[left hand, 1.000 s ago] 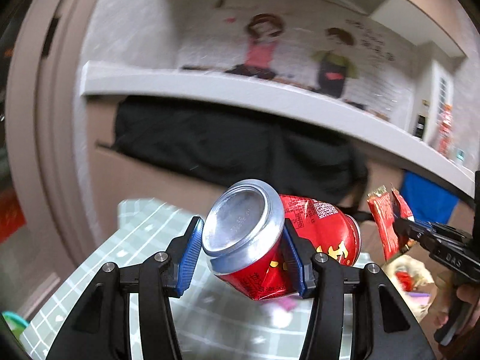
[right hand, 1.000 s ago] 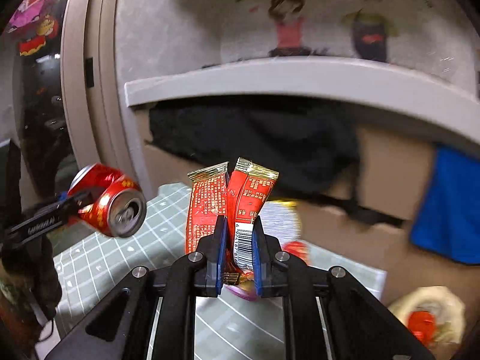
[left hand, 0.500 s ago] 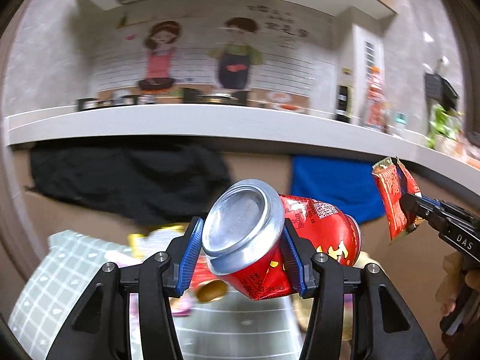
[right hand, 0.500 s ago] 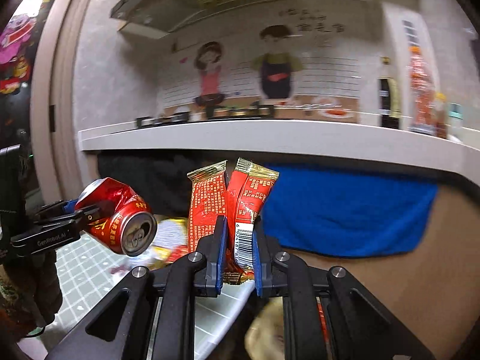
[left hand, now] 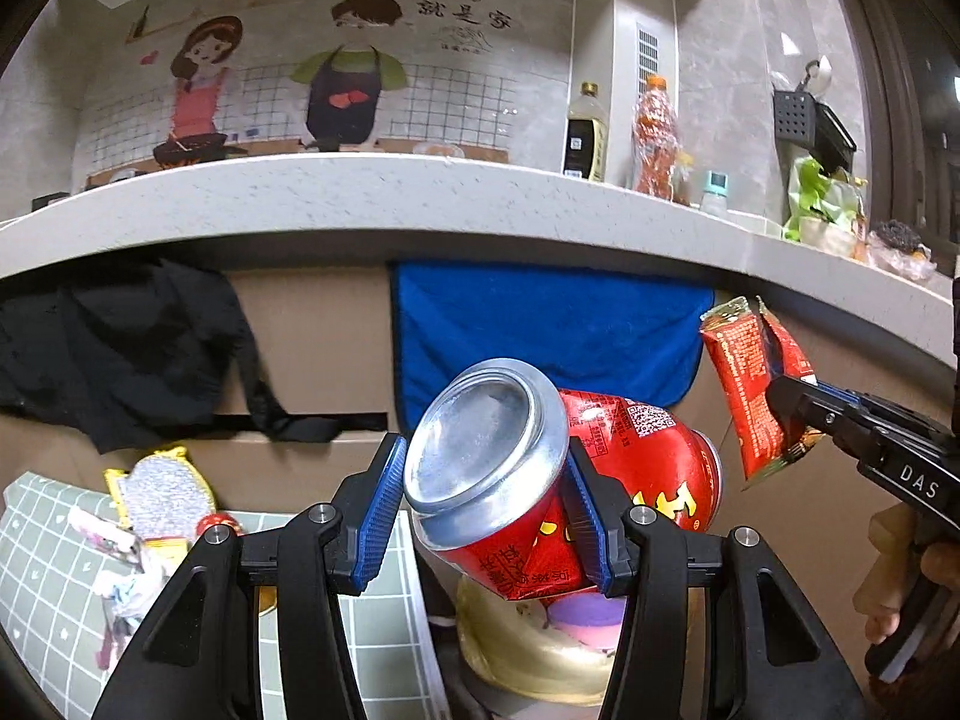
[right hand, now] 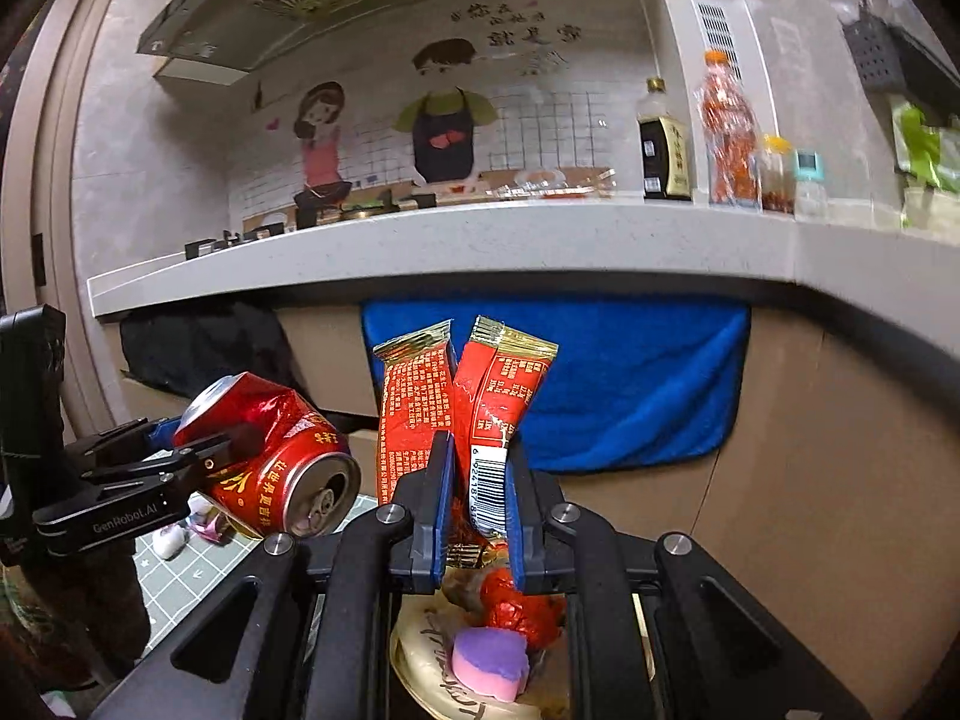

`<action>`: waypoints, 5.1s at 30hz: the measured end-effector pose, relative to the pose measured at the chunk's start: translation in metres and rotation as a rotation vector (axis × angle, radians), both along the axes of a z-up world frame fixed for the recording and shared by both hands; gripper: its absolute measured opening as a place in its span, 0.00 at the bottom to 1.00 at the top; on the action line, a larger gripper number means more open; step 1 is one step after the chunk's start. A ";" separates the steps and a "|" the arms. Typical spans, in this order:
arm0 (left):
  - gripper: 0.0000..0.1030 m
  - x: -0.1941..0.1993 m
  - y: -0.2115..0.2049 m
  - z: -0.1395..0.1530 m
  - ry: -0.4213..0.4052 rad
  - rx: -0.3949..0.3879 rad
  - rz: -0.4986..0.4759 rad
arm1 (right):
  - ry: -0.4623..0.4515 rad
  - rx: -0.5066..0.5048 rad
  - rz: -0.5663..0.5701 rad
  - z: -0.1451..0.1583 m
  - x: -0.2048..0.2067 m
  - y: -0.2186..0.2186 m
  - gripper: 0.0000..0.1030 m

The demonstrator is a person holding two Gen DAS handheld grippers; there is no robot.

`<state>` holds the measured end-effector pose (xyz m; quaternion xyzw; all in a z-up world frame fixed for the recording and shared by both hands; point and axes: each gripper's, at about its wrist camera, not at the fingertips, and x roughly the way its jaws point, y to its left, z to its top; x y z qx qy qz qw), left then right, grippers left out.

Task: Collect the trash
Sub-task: 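Carry the soda can and wrappers over the bin with both grippers, then open the left gripper over the bin while the right gripper releases the wrappers, then move both grippers back over the trash on the table, then grasp the pink Kleenex tissue pack with the left gripper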

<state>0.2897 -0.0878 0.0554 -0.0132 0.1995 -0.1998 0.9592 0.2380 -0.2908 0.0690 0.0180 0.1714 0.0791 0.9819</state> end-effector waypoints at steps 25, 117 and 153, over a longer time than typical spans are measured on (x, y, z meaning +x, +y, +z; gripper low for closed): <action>0.51 0.074 -0.059 -0.090 0.224 0.022 -0.138 | 0.171 0.115 -0.020 -0.072 0.062 -0.050 0.22; 0.23 0.035 0.365 -0.135 0.442 -0.325 0.467 | 0.327 -0.012 0.414 -0.114 0.156 0.284 0.32; 0.59 -0.039 0.376 -0.185 0.519 -0.079 0.388 | 0.351 -0.032 0.459 -0.141 0.117 0.312 0.53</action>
